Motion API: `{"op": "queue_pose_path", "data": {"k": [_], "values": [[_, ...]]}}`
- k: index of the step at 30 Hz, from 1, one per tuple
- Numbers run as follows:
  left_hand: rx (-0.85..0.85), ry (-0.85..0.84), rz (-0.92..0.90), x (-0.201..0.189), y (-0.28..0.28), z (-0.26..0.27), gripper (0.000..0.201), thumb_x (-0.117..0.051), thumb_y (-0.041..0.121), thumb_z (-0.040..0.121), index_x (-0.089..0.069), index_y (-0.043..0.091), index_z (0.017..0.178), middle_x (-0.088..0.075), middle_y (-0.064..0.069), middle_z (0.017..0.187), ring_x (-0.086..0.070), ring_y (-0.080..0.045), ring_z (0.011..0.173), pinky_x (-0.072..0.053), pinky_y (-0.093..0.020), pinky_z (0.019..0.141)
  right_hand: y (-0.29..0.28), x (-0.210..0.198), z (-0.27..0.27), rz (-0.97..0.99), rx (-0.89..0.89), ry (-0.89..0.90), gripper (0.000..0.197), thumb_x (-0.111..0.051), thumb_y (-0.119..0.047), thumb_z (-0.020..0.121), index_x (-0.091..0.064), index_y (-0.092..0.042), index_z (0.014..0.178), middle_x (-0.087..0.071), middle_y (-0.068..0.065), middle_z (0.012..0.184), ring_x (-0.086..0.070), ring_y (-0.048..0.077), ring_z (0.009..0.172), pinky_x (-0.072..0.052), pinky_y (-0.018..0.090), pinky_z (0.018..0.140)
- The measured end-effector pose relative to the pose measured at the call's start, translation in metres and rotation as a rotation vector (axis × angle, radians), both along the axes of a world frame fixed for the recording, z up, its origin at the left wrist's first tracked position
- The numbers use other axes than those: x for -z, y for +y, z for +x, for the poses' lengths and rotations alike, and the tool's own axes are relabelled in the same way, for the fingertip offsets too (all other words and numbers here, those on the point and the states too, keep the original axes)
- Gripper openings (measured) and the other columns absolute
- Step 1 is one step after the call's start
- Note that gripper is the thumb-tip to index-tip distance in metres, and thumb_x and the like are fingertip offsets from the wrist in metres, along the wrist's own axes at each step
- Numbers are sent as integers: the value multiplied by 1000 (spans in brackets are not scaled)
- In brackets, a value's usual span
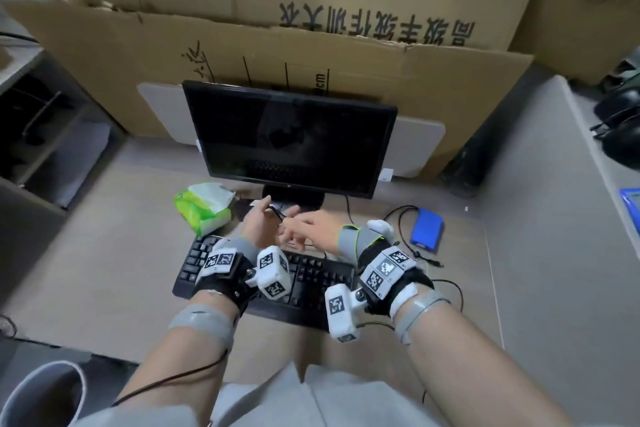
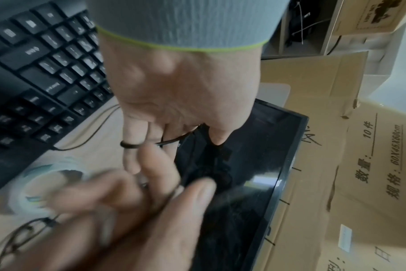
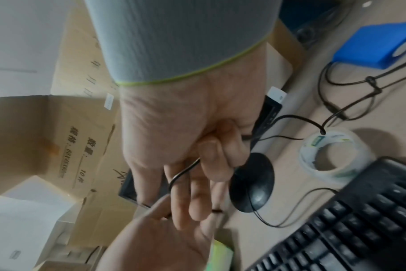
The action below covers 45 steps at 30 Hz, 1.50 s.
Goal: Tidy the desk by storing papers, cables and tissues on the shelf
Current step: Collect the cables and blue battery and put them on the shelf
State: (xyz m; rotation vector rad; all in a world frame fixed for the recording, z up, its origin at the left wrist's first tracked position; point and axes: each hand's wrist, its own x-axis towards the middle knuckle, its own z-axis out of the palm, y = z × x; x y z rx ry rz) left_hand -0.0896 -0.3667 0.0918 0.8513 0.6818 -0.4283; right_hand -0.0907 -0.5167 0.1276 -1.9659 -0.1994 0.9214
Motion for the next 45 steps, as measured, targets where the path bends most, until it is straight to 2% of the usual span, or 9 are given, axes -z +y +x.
{"op": "queue_pose_path", "data": {"k": [3, 7, 11, 15, 20, 25, 30, 34, 45], "values": [[5, -51, -23, -10, -9, 14, 35, -36, 43, 102, -48, 10, 101, -68, -16, 118, -72, -24, 66, -56, -25, 54, -10, 17, -1, 25, -58, 203, 41, -38, -34, 92, -74, -19, 78, -56, -2, 53, -36, 11, 45, -27, 22, 45], [210, -53, 138, -12, -26, 21, 45, -34, 45, 101, -50, 6, 119, -60, -4, 56, -25, -7, 26, -14, -14, 30, -34, 38, 5, -73, 44, 160, 40, -61, -43, 90, -58, -21, 56, -43, -2, 51, -31, 14, 46, -26, 27, 51], [494, -48, 177, -10, -25, 14, 57, -31, 47, 100, -63, 2, 117, -38, 0, 42, -17, -7, 29, -7, -16, 34, -64, 46, 20, -266, 349, 59, 61, -73, -57, 73, -30, -22, 49, -34, -1, 51, -30, 20, 51, -25, 28, 54], [680, 14, 305, -5, -34, 9, 71, -31, 59, 98, -63, -1, 120, -68, -14, 79, -28, -10, 32, -15, -15, 29, -69, 39, 38, -45, 569, -112, 46, -65, -44, 88, -53, -18, 52, -47, -1, 56, -37, 14, 53, -33, 25, 53], [315, -57, 279, -1, -46, 17, 69, -25, 73, 92, -59, 13, 91, -66, -4, 77, -60, -19, 52, -46, -21, 41, -39, 4, 31, 174, 292, -54, 34, -52, -19, 98, -69, 10, 90, -62, 0, 64, -43, -1, 40, -34, 11, 44], [19, -151, 178, -11, -40, 35, 68, -31, 65, 96, -43, 3, 121, -67, -15, 123, -72, -28, 69, -58, -34, 54, -35, 15, 7, 229, 152, 119, 28, -52, -17, 99, -70, 5, 100, -65, 11, 67, -35, 2, 33, -28, 11, 35], [235, -157, 280, -17, -35, 27, 86, -23, 70, 95, -56, -4, 124, -46, -3, 56, -20, -8, 34, -15, -17, 32, -57, 36, 7, -78, 157, 76, 47, -60, -48, 91, -67, -21, 52, -46, 0, 47, -33, 10, 36, -31, 19, 43], [553, -132, 263, -15, -36, 9, 88, -18, 73, 93, -72, 4, 102, -19, 5, 49, -9, -8, 37, -4, -21, 38, -70, 37, 31, -213, 376, -46, 48, -66, -60, 79, -64, -19, 54, -45, -3, 50, -37, 17, 48, -34, 25, 53], [259, -158, 430, -25, -59, 26, 69, -26, 68, 96, -53, 9, 71, -62, -5, 59, -52, -22, 51, -35, -30, 50, -43, 9, 34, 195, 157, -31, 28, -53, -18, 94, -66, 3, 81, -64, 2, 64, -43, 14, 44, -41, 21, 49]]}}
